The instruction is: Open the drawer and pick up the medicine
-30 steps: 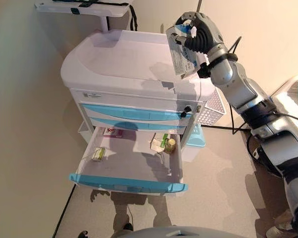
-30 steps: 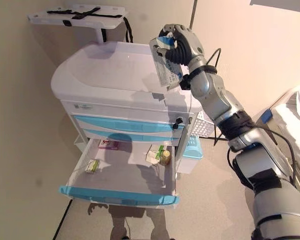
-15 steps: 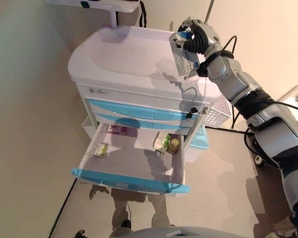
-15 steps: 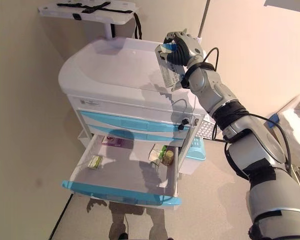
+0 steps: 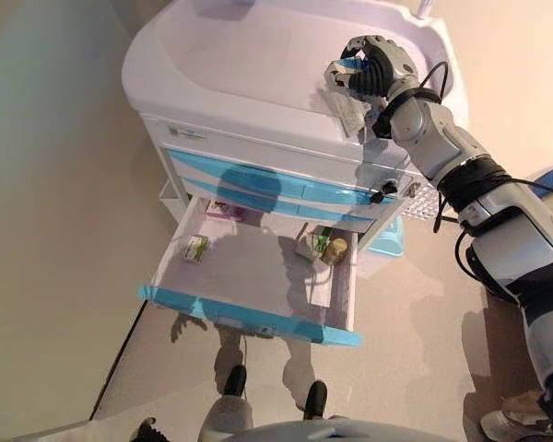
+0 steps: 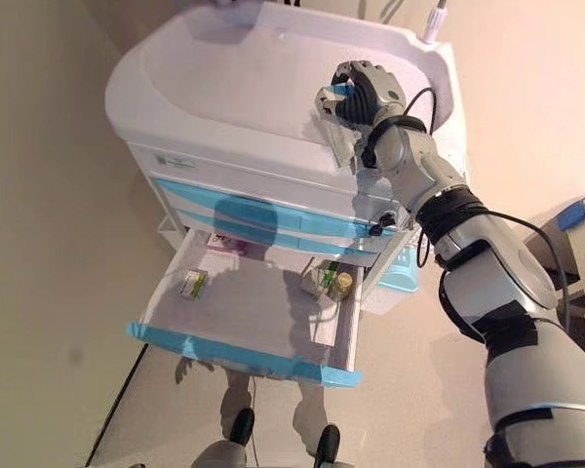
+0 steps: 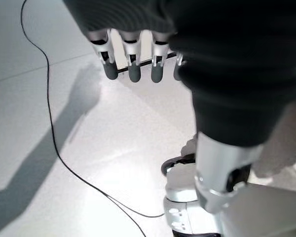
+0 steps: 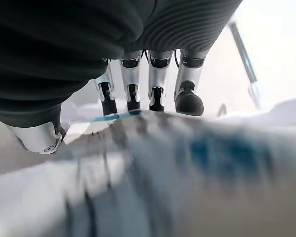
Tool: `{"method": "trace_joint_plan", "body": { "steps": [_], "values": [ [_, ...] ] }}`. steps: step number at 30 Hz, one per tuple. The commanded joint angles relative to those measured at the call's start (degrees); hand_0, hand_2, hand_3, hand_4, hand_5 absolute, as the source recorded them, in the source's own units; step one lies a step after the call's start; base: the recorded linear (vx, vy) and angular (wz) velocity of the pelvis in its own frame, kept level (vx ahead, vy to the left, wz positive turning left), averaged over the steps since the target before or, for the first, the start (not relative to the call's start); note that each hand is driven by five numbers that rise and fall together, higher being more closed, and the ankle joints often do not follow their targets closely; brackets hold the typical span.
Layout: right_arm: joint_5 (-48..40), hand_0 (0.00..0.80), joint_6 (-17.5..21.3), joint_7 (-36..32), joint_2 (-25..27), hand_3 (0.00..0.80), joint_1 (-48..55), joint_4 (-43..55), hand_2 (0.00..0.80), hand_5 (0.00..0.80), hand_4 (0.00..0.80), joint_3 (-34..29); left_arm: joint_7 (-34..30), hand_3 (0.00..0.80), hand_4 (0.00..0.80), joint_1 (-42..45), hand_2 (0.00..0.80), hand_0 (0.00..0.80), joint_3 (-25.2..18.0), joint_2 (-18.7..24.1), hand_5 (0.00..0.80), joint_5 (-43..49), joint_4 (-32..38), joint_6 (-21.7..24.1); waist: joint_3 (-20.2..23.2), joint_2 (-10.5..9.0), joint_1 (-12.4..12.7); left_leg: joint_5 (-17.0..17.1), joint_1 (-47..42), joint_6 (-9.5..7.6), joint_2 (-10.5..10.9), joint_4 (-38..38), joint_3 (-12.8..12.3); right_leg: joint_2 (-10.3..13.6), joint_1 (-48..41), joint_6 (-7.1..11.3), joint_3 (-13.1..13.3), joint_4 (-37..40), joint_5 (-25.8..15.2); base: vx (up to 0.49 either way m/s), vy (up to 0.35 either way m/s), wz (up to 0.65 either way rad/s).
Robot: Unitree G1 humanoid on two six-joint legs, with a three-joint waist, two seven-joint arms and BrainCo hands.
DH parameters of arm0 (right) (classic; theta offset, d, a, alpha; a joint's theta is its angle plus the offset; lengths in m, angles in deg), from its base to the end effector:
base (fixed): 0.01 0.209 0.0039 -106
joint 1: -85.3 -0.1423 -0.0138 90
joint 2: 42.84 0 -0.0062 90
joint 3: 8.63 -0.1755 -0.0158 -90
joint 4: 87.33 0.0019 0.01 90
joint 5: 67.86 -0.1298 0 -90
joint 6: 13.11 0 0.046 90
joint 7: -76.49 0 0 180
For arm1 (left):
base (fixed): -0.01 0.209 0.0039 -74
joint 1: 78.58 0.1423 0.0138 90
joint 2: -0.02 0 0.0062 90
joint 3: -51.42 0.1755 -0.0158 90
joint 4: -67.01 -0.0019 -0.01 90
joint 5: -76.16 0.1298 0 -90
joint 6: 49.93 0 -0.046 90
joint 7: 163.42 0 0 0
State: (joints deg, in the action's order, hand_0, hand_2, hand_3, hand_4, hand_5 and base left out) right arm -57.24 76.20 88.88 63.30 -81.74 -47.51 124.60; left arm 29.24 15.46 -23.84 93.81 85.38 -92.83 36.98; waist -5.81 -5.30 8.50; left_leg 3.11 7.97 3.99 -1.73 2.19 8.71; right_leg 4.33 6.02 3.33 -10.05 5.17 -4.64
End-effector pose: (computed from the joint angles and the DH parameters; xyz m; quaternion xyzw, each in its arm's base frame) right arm 0.3546 -0.1496 0.2630 -0.5633 -0.2185 -0.0367 0.7960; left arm 0.0417 0.2507 -0.0956 0.3357 0.5899 0.0340 0.7336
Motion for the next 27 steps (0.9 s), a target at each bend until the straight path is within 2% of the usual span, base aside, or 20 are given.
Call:
{"method": "trace_joint_plan", "body": {
  "steps": [1, 10, 27],
  "values": [
    [0.85, 0.800, 0.33, 1.80, 1.32, 0.800, -8.88, -2.59, 0.800, 0.800, 0.800, 2.63, 1.77, 0.000, 0.000, -3.60, 0.000, 0.000, 0.97, 2.81, 0.000, -2.13, -2.42, 0.30, -1.23, -2.34, 0.61, -0.68, 1.57, -2.99, 4.09, -1.67, 1.63, 1.20, -0.04, 3.82, 0.20, -2.18, 0.26, 0.000, 0.000, 0.00],
    [2.51, 0.800, 0.11, 3.01, 0.56, 0.800, -12.63, -7.16, 0.800, 0.800, 0.800, 4.75, 2.36, 0.000, 0.000, -5.13, 0.000, 0.000, 2.69, 2.89, 0.000, -3.30, -0.82, 0.83, -3.12, -2.21, 1.26, 0.12, 3.70, -3.06, 4.53, -1.60, 2.66, 1.62, 1.75, 3.99, -0.06, -2.20, -0.37, -0.013, 0.009, 0.04],
    [4.82, 0.800, -0.21, 4.15, -1.05, 0.800, -14.99, -10.40, 0.800, 0.800, 0.800, 5.22, 2.67, 0.000, 0.000, -5.21, 0.000, 0.000, 3.34, 2.69, 0.000, -2.49, -1.60, 0.61, -2.52, -1.92, 0.98, 0.15, 2.83, -2.88, 4.60, -0.61, 3.27, 1.88, 1.27, 4.10, -0.64, -2.13, -0.14, 0.001, 0.001, 0.00]
  ]
}}
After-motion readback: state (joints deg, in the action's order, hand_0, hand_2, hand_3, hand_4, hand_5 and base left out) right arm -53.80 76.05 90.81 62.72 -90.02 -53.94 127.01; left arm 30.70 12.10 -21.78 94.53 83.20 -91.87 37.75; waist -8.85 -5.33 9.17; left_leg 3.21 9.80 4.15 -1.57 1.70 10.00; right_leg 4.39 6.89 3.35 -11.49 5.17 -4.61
